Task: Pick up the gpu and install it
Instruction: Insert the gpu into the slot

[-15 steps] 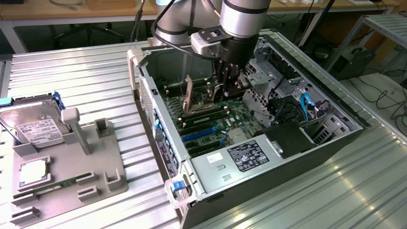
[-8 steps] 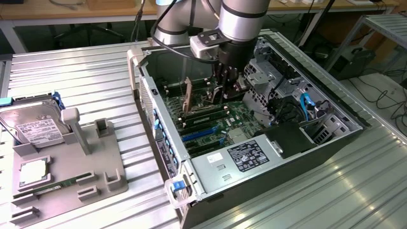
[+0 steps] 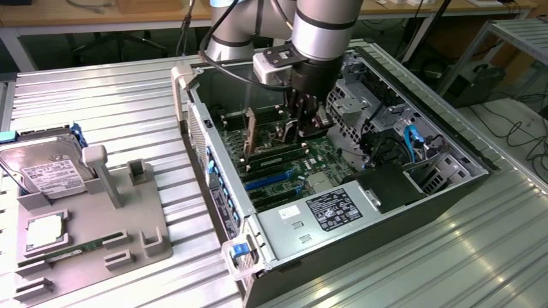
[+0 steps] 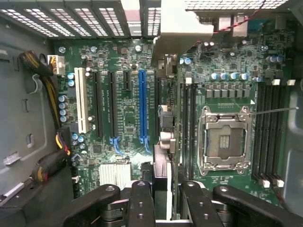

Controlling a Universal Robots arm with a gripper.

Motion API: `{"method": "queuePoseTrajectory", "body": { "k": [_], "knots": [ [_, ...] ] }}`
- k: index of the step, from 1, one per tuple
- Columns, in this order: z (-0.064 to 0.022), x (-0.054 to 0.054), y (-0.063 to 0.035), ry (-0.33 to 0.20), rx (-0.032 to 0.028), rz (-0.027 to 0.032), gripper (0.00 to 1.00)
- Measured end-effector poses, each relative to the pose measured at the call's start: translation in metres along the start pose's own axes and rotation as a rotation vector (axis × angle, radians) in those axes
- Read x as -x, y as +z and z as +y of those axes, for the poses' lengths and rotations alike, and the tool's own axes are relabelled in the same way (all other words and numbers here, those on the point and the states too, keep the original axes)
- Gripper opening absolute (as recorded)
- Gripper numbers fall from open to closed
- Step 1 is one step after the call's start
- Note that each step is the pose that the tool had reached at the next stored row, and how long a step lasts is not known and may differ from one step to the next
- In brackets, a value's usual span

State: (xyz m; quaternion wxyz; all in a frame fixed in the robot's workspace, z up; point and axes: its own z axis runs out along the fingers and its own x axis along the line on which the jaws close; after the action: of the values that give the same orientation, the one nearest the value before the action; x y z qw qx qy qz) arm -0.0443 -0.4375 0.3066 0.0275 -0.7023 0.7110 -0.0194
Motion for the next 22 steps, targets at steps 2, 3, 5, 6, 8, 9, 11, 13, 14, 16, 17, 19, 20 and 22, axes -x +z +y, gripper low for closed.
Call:
{"method": "queuePoseTrajectory", "body": {
  "k": [2,3,5,6,8,9,11,13,14,16,17,19,20,22],
  "knots": [
    [0.0006,-0.007,0.0012,0.000,0.0000,0.0035,0.28],
    [0.0014,-0.008,0.0022,0.000,-0.0001,0.0052,0.28],
    [0.0075,-0.008,0.0051,0.000,-0.0001,0.0060,0.28],
    [0.0114,-0.008,0.0066,0.000,-0.0001,0.0062,0.28],
    [0.0172,-0.009,0.0097,-0.003,-0.0001,0.0060,0.28],
    [0.0190,-0.009,0.0114,-0.004,-0.0001,0.0057,0.28],
    [0.0203,-0.013,0.0157,-0.006,0.0019,0.0060,0.28],
    [0.0217,-0.018,0.0207,-0.007,0.0038,0.0055,0.28],
    [0.0234,-0.018,0.0221,-0.007,0.0040,0.0054,0.28],
    [0.0282,-0.018,0.0242,-0.007,0.0043,0.0057,0.28],
    [0.0293,-0.018,0.0252,-0.007,0.0043,0.0056,0.28],
    [0.0300,-0.019,0.0277,-0.007,0.0044,0.0057,0.28],
    [0.0302,-0.019,0.0295,-0.007,0.0045,0.0056,0.28],
    [0.0307,-0.019,0.0331,-0.007,0.0045,0.0056,0.28]
  ]
}}
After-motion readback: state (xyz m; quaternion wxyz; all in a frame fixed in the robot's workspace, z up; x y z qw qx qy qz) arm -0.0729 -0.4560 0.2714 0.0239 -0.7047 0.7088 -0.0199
